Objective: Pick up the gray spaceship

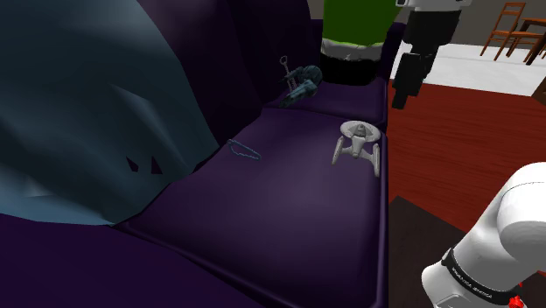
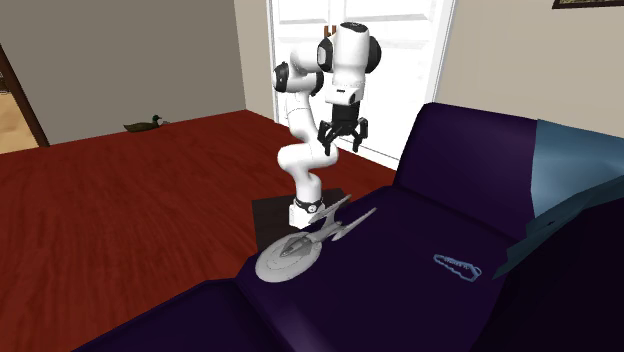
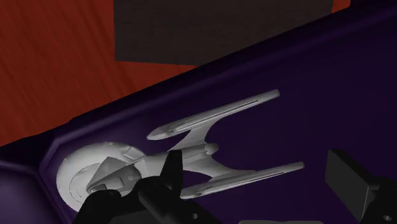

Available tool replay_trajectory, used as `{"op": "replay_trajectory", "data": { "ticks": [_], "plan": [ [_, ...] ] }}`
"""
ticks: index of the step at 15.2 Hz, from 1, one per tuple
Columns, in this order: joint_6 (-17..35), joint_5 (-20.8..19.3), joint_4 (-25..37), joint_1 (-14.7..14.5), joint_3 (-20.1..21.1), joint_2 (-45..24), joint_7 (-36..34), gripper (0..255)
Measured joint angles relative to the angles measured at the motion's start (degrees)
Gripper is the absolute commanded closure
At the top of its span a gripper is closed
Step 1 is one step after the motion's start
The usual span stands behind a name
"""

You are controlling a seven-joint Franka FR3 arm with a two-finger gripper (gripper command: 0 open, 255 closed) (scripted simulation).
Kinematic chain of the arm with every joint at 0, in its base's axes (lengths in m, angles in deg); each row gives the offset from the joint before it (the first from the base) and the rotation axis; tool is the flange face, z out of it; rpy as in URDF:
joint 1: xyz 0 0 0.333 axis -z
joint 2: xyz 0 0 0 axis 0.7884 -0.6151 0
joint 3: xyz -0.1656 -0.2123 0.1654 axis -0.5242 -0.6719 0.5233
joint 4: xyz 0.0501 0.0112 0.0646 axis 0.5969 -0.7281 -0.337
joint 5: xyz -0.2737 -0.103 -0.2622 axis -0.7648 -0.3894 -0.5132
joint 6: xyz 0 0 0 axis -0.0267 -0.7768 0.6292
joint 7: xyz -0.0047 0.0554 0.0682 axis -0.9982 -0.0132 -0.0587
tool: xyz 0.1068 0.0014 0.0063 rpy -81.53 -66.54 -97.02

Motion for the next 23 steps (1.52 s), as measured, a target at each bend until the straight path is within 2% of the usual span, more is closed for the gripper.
{"op": "replay_trajectory", "data": {
  "ticks": [3, 13, 19, 23],
  "plan": [
    [2.39, 0.54, -1.26, 1.71, 0.39, -0.95, -3.42, 0],
    [21.81, 4.62, -7.18, 14.53, 4.48, -12.0, -33.04, 0],
    [33.59, 5.76, -11.61, 22.05, 5.43, -17.64, -49.79, 0],
    [37.84, 6.1, -13.85, 23.06, 5.87, -19.3, -52.56, 0]
  ]
}}
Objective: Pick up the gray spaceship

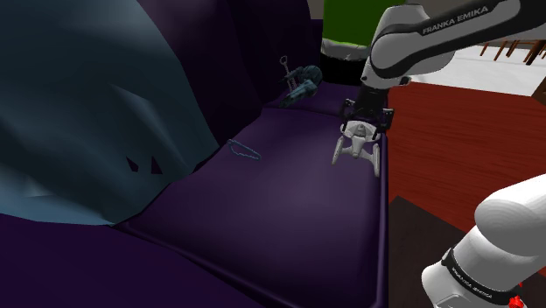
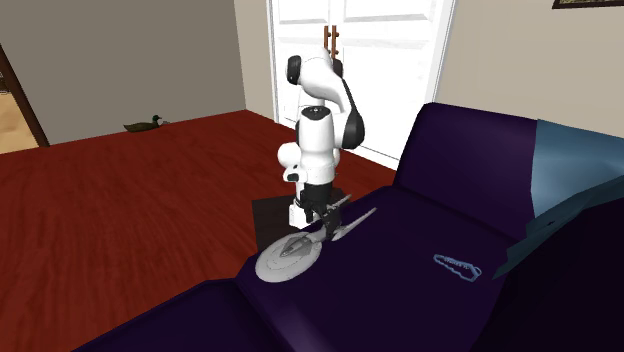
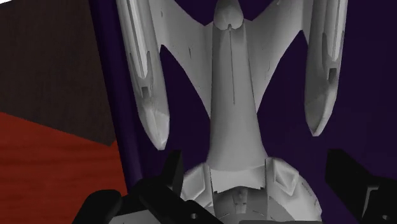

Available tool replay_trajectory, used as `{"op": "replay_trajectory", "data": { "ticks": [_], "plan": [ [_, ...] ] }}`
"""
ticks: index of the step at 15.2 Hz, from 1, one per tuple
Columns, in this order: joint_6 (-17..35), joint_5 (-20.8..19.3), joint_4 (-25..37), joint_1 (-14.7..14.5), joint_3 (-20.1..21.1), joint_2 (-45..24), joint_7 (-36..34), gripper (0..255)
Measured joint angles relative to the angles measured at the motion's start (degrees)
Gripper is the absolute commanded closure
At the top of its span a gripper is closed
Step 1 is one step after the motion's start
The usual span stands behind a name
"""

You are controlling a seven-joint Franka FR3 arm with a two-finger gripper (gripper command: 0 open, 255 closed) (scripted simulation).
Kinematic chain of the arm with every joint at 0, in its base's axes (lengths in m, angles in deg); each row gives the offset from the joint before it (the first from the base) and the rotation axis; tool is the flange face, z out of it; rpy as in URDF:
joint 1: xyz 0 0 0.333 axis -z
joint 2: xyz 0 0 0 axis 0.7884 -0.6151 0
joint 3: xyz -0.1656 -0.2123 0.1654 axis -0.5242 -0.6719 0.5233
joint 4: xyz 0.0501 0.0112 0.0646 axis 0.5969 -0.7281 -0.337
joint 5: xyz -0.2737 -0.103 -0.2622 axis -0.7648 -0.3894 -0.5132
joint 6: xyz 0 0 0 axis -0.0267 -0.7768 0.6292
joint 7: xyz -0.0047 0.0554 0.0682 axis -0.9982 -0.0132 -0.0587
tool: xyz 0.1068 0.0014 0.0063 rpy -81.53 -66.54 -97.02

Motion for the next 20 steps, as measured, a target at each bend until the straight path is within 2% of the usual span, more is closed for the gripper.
{"op": "replay_trajectory", "data": {
  "ticks": [4, 5, 15, 20],
  "plan": [
    [3.06, 0.18, -2.05, 0.02, 0.22, -0.95, -0.08, 0],
    [3.44, 0.21, -2.23, 0.01, 0.27, -1.15, -0.12, 255],
    [3.94, 0.21, -2.43, 0.02, 0.28, -1.27, -0.09, 255],
    [0.58, 0.05, -0.38, 0.05, 0.07, -0.14, -0.23, 255]
  ]
}}
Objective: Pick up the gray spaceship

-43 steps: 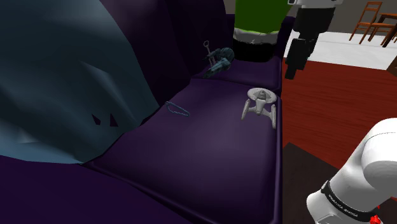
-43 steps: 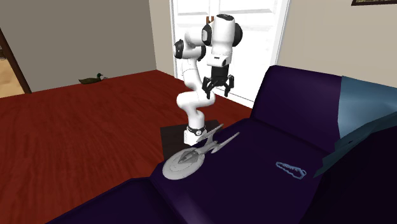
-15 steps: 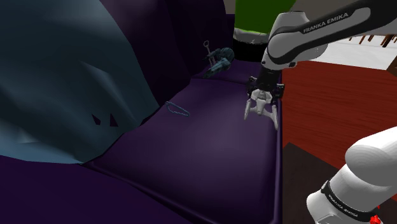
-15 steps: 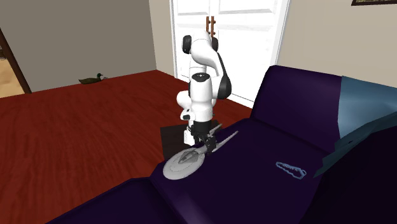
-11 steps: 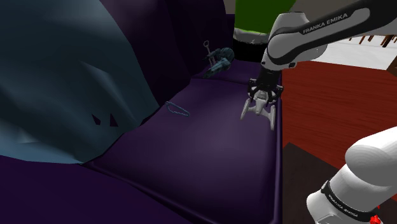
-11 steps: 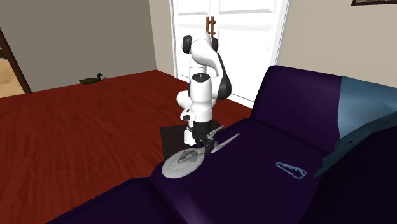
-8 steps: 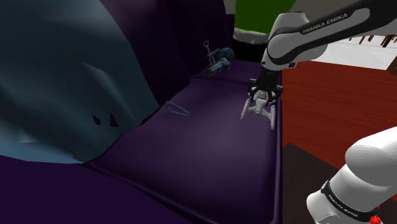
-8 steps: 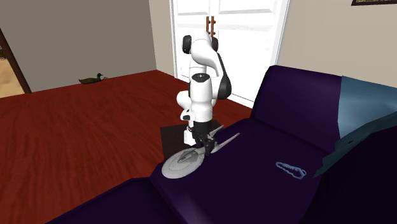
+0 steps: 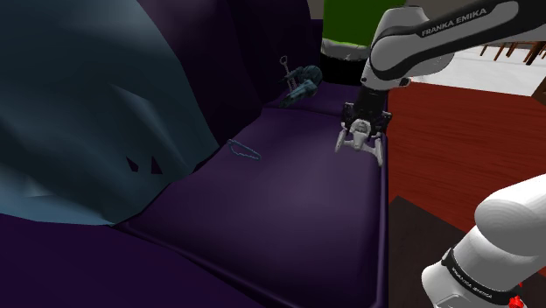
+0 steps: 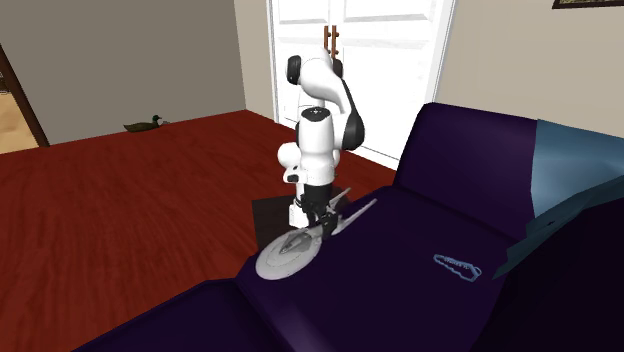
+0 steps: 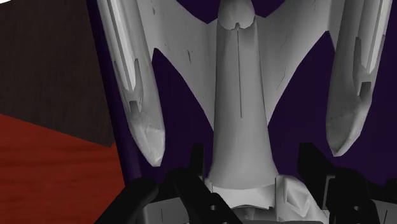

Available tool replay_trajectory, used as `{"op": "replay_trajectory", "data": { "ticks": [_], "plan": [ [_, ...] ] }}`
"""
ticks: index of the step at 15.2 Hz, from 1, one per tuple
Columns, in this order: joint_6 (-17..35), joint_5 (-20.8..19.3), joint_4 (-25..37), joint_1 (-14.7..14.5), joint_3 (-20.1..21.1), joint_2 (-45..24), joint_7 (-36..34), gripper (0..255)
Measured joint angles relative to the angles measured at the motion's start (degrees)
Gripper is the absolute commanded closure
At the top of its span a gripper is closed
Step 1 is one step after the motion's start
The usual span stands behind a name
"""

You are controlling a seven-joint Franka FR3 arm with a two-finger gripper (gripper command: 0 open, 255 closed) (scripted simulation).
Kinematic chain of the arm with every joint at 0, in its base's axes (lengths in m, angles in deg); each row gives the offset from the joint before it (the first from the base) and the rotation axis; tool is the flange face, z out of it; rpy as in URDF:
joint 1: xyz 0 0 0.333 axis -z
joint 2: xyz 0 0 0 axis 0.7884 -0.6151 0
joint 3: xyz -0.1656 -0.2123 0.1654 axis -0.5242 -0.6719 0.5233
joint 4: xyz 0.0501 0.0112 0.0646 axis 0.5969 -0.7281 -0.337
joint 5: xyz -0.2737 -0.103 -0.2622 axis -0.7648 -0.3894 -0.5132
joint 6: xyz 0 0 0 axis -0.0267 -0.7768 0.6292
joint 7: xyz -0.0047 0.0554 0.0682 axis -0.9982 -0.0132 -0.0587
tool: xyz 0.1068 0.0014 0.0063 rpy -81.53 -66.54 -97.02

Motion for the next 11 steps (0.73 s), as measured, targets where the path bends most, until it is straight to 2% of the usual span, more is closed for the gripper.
{"op": "replay_trajectory", "data": {
  "ticks": [11],
  "plan": [
    [-8.86, -0.46, 6.47, 0.14, -0.63, 2.4, -0.34, 255]
  ]
}}
